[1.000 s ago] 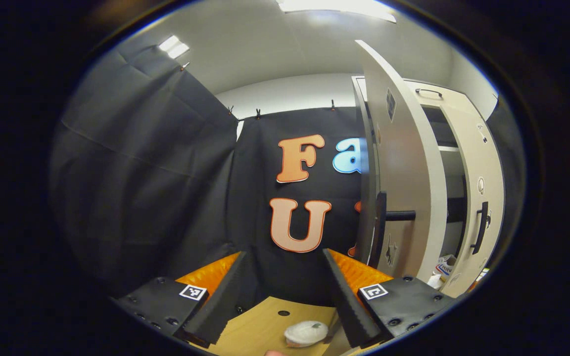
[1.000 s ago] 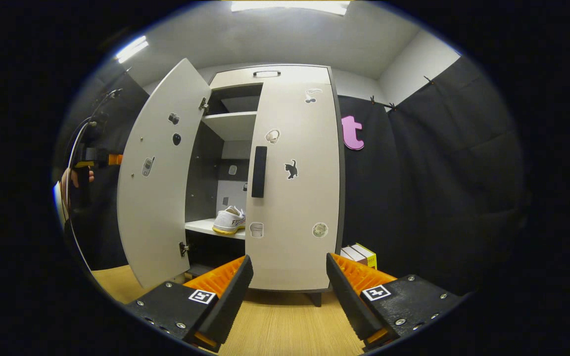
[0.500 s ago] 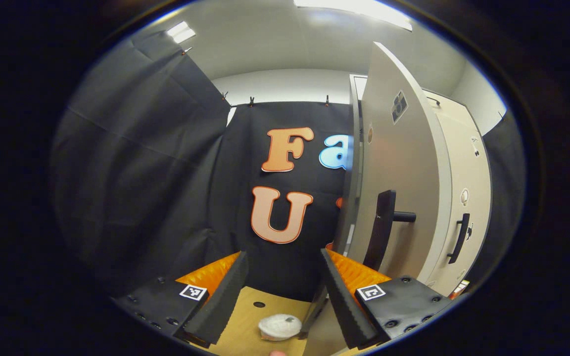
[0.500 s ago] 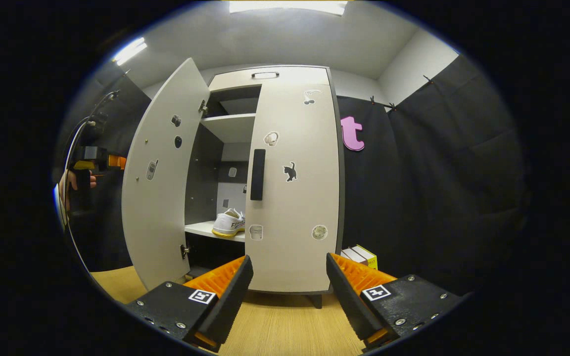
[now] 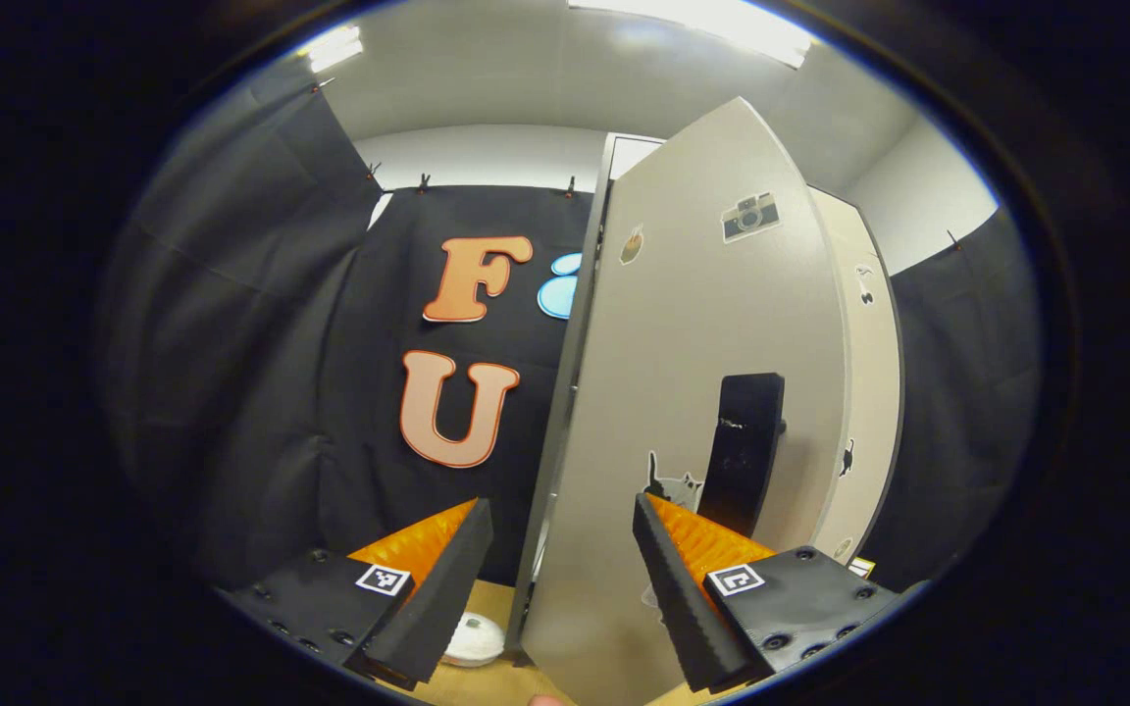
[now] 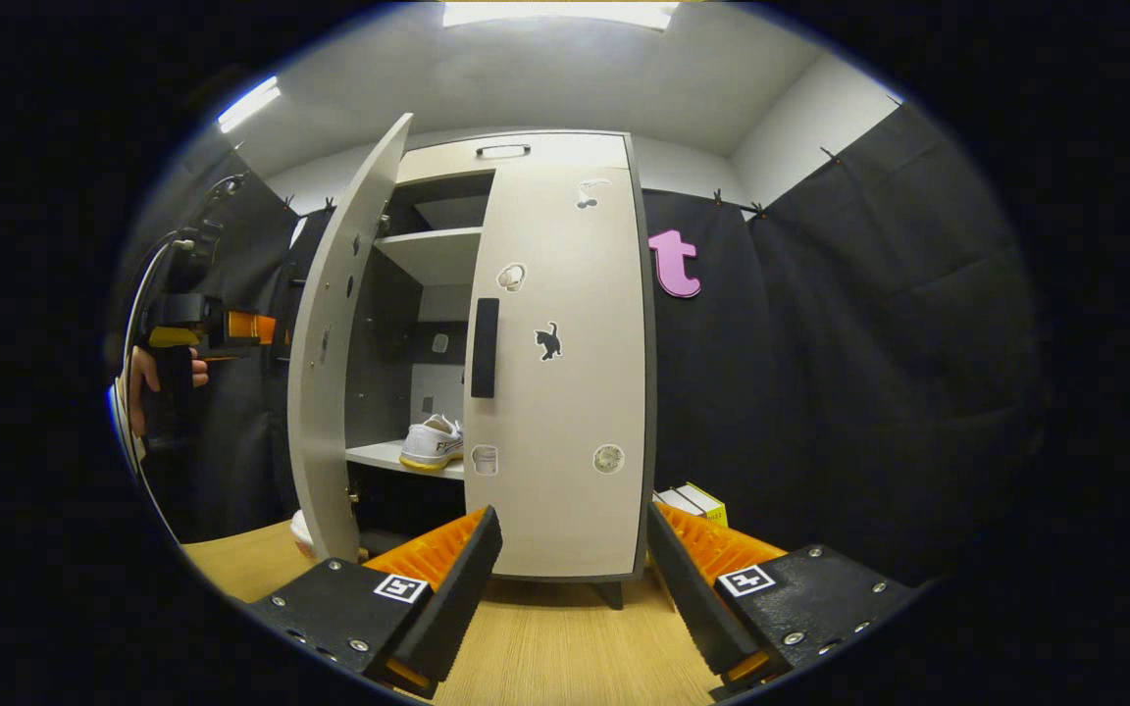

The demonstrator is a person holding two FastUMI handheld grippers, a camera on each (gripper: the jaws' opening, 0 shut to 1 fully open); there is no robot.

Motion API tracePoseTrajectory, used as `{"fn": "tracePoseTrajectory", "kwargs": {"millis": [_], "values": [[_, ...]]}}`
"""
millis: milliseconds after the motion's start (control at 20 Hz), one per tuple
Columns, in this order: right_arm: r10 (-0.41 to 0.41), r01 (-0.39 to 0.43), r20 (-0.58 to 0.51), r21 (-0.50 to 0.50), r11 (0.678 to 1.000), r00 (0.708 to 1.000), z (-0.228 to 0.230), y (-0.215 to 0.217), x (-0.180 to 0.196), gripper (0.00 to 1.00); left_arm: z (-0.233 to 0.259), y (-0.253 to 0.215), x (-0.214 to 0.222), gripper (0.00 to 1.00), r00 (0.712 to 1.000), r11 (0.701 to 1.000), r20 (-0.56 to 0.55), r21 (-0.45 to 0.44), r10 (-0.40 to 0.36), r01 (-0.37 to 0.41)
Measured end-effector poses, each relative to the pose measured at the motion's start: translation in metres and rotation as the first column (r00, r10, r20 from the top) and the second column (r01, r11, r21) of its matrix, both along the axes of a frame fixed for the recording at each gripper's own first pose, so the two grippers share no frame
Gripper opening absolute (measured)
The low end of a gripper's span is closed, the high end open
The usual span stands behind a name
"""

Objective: Grab one shoe with the right hand and put it into the shoe cabinet, grab the other shoe with the left hand and put it into the shoe cabinet; then close the right door with the right hand and the left door with the left hand.

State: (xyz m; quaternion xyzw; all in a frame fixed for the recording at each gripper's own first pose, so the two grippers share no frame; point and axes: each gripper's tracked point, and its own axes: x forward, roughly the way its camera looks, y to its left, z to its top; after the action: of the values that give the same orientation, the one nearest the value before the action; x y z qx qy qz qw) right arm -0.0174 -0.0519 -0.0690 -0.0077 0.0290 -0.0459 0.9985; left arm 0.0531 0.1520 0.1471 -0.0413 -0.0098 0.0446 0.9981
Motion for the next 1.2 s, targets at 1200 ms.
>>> {"fn": "tracePoseTrajectory", "kwargs": {"millis": [1200], "values": [[-0.069,0.069,-0.018,-0.029,0.997,0.997,0.001,-0.021,-0.001,0.92,-0.031,-0.116,0.068,0.94,0.971,0.973,-0.062,-0.037,-0.23,0.228]]}}
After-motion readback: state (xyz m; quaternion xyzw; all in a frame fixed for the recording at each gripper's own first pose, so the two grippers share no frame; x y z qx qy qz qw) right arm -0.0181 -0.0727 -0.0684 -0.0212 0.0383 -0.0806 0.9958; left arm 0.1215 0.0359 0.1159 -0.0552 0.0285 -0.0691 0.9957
